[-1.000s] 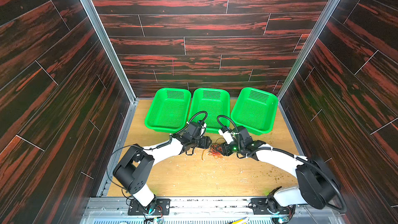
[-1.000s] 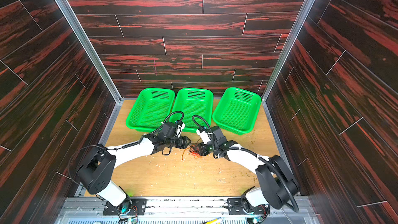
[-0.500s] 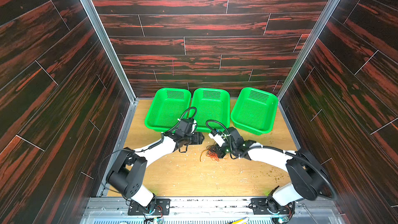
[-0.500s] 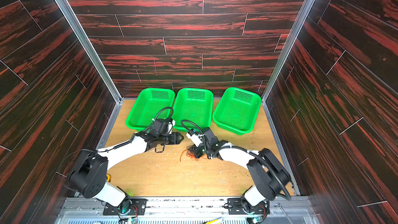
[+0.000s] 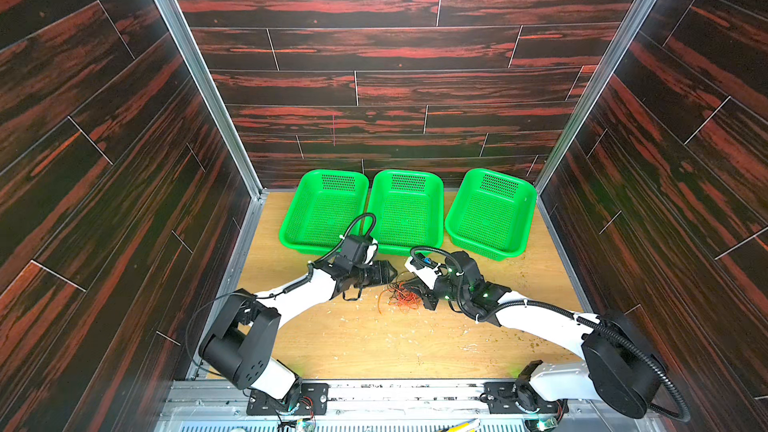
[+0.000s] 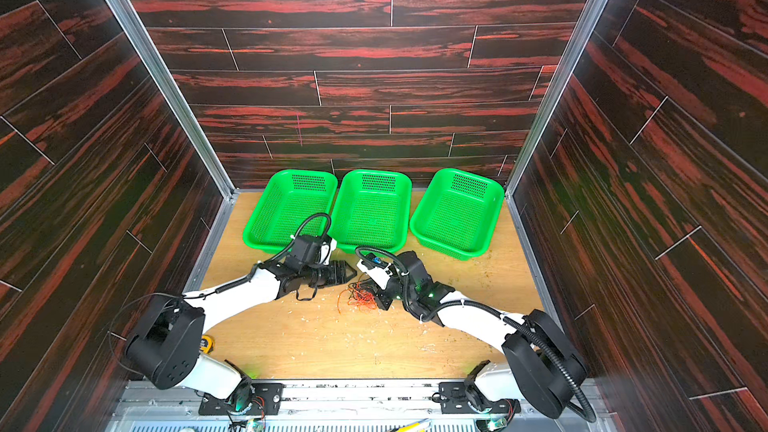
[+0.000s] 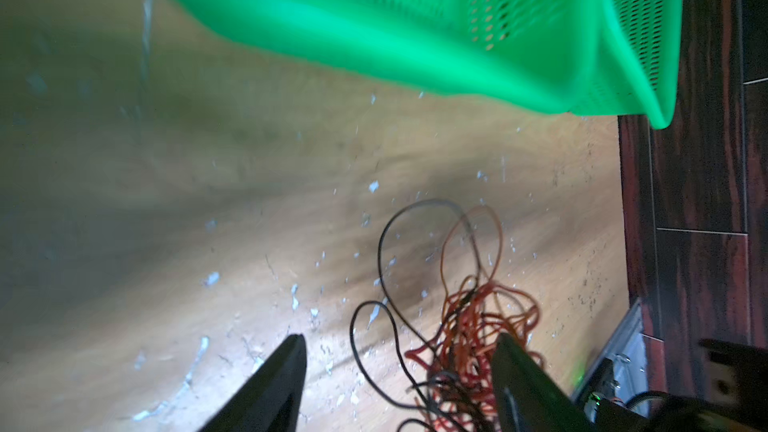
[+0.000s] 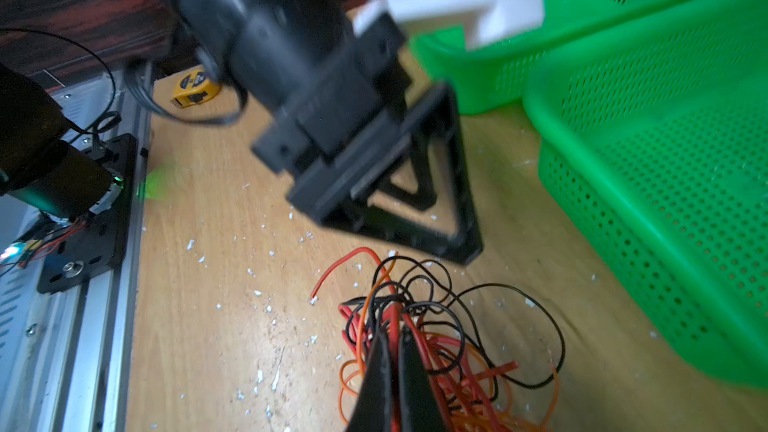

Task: Untangle the cables

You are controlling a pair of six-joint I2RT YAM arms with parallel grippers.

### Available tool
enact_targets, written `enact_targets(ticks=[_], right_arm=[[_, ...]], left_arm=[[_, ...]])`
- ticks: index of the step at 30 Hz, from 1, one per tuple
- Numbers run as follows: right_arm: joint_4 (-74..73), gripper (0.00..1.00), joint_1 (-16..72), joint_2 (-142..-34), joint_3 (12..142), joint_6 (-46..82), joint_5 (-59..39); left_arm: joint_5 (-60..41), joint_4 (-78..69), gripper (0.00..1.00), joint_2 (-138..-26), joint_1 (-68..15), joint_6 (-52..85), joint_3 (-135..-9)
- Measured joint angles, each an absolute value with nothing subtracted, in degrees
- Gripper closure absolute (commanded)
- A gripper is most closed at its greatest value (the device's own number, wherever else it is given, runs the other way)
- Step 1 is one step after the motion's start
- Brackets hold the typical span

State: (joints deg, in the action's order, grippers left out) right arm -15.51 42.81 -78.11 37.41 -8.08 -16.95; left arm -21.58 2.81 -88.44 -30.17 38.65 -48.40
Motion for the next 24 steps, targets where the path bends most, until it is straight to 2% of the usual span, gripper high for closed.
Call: enact_targets(ticks=[5, 9, 16, 22, 23, 24], right_arm=[[-17.15, 1.00, 42.81, -78.11, 37.21, -8.91, -16.64], [-18.13, 1.00, 42.81, -78.11, 37.06, -9.13, -16.03], [-18.61, 1.00, 42.81, -78.11, 36.97, -8.86, -14.09], [-19.53, 1.00, 42.63, -78.08, 35.79, -7.73, -11.77], [-19.51, 1.00, 42.44, -78.00, 35.70, -7.46, -11.33], [-19.46, 1.00, 42.28, -77.76, 35.51, -7.11, -10.98]], left_arm=[[-23.33, 0.25, 0.28, -91.53, -31.09, 41.17, -48.29], [-24.21, -1.69, 0.36, -93.17, -32.05, 43.51, -48.29], [-24.51, -4.38, 0.66, -93.41, -32.53, 45.41, -48.36], [-24.62, -5.52, 0.96, -93.30, -32.53, 45.52, -48.56], [-24.51, -5.52, 1.00, -93.12, -32.53, 45.25, -48.56], [-24.34, -5.32, 1.00, -92.82, -32.53, 44.77, -48.56]])
